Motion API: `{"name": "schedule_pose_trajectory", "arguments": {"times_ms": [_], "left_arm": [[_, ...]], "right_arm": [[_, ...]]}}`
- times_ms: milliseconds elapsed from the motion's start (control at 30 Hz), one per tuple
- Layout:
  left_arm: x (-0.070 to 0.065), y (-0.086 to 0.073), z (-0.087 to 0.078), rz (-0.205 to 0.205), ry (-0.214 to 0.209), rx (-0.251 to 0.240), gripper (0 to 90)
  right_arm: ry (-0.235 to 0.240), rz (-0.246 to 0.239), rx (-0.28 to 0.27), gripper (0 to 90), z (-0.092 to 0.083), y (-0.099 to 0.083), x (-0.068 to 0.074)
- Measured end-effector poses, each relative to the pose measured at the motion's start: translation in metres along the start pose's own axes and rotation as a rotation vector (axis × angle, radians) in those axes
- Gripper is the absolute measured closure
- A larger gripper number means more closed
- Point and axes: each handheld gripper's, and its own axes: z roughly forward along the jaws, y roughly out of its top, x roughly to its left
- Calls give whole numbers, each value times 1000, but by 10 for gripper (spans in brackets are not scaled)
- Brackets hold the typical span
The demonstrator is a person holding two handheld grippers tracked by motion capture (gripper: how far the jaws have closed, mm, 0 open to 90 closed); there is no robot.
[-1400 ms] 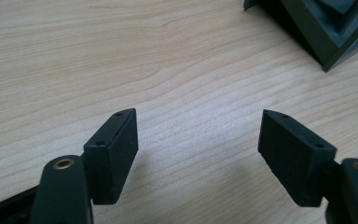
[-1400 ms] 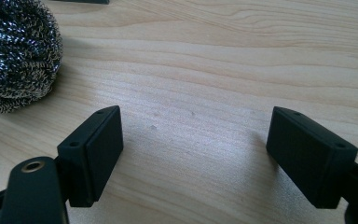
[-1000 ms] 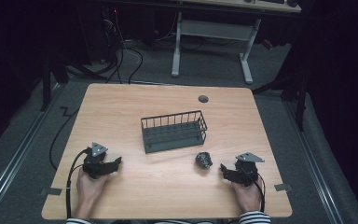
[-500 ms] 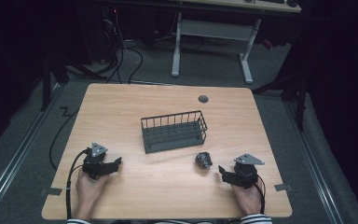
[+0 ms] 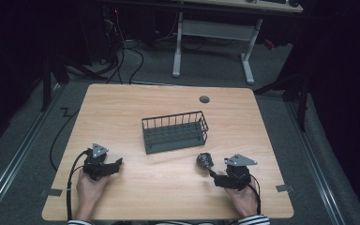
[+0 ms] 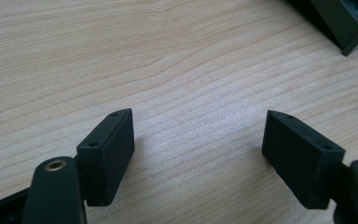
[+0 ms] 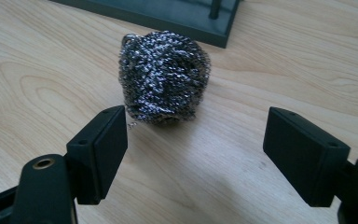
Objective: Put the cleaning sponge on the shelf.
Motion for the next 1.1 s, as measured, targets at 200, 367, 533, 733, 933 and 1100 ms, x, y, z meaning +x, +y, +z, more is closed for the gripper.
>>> {"name": "schedule_pose_trajectory", "arguments": {"times_ms": [200, 367, 533, 733, 933, 1100], "left_arm": [[0, 0, 0, 0, 1, 0, 256], [0, 0, 0, 0, 1, 0, 254], [0, 0, 0, 0, 2, 0, 254], [0, 0, 0, -1, 2, 0, 255], [0, 0, 0, -1, 2, 0, 254], [0, 0, 0, -1, 2, 0, 254]], "right_arm": [[33, -1, -14, 219, 4, 10, 5], [51, 6, -4, 217, 16, 15, 6], [63, 19, 18, 218, 28, 17, 7], [58, 6, 24, 294, 38, 19, 8], [56, -10, 33, 317, 42, 21, 9], [74, -1, 59, 321, 46, 22, 8]]}}
